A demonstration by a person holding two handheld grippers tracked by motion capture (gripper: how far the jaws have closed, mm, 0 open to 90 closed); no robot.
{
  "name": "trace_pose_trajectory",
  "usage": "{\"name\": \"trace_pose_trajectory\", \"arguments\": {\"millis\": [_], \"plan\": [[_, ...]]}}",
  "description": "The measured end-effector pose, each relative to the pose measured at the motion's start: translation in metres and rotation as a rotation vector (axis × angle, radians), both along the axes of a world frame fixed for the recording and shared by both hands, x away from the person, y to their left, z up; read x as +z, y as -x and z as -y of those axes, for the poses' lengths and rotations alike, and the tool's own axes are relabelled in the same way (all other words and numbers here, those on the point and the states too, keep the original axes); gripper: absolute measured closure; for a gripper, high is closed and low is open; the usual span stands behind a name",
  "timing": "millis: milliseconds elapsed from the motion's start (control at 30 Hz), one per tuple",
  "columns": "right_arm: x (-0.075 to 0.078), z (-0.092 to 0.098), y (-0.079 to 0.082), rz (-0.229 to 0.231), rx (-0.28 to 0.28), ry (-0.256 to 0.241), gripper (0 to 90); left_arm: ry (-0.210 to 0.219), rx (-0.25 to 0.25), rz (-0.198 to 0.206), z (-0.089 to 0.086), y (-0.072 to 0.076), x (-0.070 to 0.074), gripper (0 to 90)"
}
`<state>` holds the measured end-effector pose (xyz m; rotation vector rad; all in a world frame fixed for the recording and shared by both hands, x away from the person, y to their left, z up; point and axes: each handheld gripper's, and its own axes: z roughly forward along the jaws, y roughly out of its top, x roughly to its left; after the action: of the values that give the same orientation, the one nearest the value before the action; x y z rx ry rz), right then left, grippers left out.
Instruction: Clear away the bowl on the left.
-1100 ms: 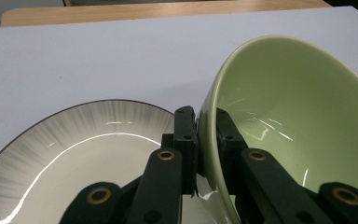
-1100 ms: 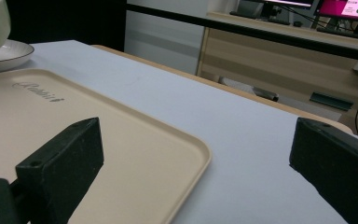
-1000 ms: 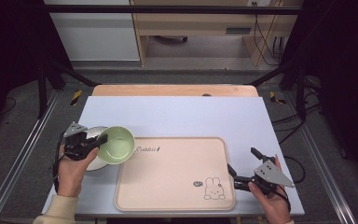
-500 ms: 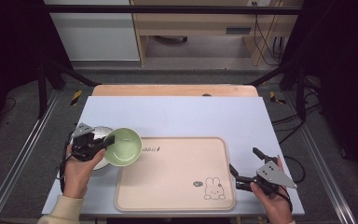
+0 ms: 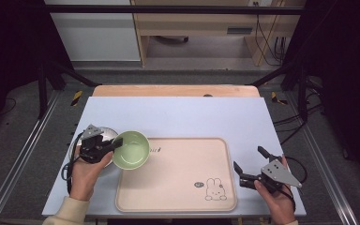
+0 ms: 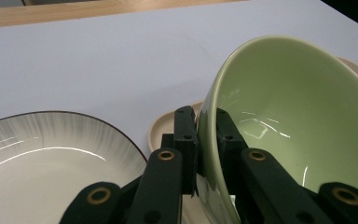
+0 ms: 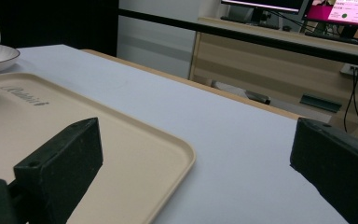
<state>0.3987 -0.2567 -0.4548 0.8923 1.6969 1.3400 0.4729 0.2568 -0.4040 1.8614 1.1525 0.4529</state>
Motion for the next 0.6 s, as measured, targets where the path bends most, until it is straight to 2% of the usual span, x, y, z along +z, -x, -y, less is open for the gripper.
{"name": "trace_pose_trajectory", "arguments": {"millis": [167, 367, 600], "plan": [[0.000, 0.003, -0.002, 0.004, -0.009, -0.023, 2.5, 0.009, -0.021, -0.007, 0.008, 0.000, -0.001, 82.8], [-0.001, 0.000, -0.008, 0.022, 0.007, -0.023, 2.5, 0.012, -0.040, -0.015, 0.016, 0.001, -0.004, 82.8], [-0.003, -0.001, -0.014, 0.022, 0.016, -0.024, 2.6, 0.024, -0.058, -0.028, 0.024, 0.002, -0.006, 82.8]]}}
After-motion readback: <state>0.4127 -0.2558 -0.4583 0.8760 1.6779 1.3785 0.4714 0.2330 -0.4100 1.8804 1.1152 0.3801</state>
